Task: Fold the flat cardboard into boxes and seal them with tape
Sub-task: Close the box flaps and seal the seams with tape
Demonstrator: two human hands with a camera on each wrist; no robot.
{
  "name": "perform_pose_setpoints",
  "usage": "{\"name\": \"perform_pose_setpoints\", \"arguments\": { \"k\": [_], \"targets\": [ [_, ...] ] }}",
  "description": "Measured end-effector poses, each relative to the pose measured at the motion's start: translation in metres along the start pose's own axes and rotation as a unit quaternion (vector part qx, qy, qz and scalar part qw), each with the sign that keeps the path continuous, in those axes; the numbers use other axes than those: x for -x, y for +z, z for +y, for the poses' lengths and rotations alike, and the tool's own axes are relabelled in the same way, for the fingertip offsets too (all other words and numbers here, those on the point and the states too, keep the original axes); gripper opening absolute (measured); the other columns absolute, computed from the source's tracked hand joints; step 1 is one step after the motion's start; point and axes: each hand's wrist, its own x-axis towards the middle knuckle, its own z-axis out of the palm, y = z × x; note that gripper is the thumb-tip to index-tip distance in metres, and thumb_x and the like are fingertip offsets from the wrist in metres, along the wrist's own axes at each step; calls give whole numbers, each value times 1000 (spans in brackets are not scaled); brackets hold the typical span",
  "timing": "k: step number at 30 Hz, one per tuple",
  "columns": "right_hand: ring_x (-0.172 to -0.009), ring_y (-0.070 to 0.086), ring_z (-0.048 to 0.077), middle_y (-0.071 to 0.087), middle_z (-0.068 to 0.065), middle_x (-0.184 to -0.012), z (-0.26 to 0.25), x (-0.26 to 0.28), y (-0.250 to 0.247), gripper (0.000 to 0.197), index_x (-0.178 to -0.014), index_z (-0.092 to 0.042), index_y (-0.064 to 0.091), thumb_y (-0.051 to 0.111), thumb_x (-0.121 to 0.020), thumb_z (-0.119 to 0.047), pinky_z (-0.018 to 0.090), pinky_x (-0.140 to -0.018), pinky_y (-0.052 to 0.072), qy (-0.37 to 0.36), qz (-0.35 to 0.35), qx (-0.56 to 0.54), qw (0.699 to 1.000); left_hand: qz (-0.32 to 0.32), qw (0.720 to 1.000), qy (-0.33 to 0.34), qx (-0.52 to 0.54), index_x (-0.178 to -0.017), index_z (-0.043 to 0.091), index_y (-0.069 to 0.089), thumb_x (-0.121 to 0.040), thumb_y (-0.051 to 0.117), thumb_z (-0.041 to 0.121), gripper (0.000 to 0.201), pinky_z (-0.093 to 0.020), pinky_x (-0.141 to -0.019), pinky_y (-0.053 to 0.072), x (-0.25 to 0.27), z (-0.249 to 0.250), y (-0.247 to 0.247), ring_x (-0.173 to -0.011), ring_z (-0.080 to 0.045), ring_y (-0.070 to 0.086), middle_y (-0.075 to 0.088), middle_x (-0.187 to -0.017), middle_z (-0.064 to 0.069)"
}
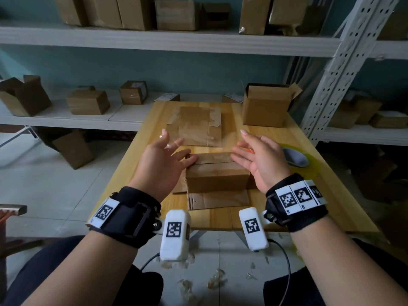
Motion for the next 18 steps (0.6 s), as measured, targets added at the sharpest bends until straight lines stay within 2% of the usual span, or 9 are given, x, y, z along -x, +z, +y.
{"name": "perform_pose_setpoints", "arguments": {
  "k": [6, 8, 10, 11, 13, 16, 18],
  "targets": [
    [-112, 73, 36, 72, 13, -93, 6, -2, -8, 21, -99, -8, 56, 75, -95, -14, 46, -94, 62, -21, -5, 14, 1000, -8, 1000, -6, 2, -163, 24, 31, -111, 51, 28, 55, -64, -108, 51, 9, 2, -6, -132, -47, 57, 65, -141, -20],
    [-108, 75, 32, 72, 16, -96, 8, -3, -8, 24, -95, -9, 54, 78, -92, -11, 45, -94, 62, -23, -4, 27, 999, -5, 1000, -8, 0, -156, 21, 40, -110, 55, 26, 49, -61, -106, 54, 12, 1, -4, -128, -44, 62, 64, -141, -19],
    [-105, 76, 29, 72, 23, -107, 9, -5, -9, 29, -94, -10, 51, 80, -89, -9, 44, -94, 63, -25, 3, 39, 999, -6, 1000, -8, -7, -145, 13, 51, -107, 62, 22, 41, -57, -102, 59, 14, -1, -4, -125, -41, 66, 61, -140, -16],
    [-105, 77, 29, 72, 26, -113, 10, -6, -9, 30, -94, -10, 51, 81, -89, -8, 44, -93, 63, -27, 6, 42, 999, -6, 1000, -8, -10, -140, 12, 56, -105, 64, 21, 37, -54, -99, 60, 14, -2, -5, -124, -39, 67, 61, -136, -14],
    [-105, 76, 30, 70, 27, -117, 11, -8, -10, 28, -93, -11, 51, 78, -91, -4, 45, -94, 63, -22, 12, 35, 999, -9, 1000, -8, -16, -134, 8, 59, -104, 67, 18, 33, -51, -97, 62, 15, -2, -8, -122, -38, 70, 62, -117, -9],
    [-106, 76, 31, 68, 26, -108, 11, -11, -11, 26, -91, -11, 49, 73, -94, -1, 45, -95, 62, -14, 14, 23, 1000, -13, 999, -14, -37, -131, 5, 61, -104, 66, 14, 29, -48, -96, 63, 15, 2, -14, -124, -39, 69, 59, -82, -3],
    [-105, 76, 31, 67, 24, -104, 12, -13, -12, 26, -92, -11, 49, 73, -94, -1, 41, -91, 63, -14, 14, 23, 1000, -2, 998, -18, -53, -125, 3, 64, -103, 67, 12, 24, -46, -94, 64, 17, 5, -18, -122, -36, 70, 60, -78, -3]
  ]
}}
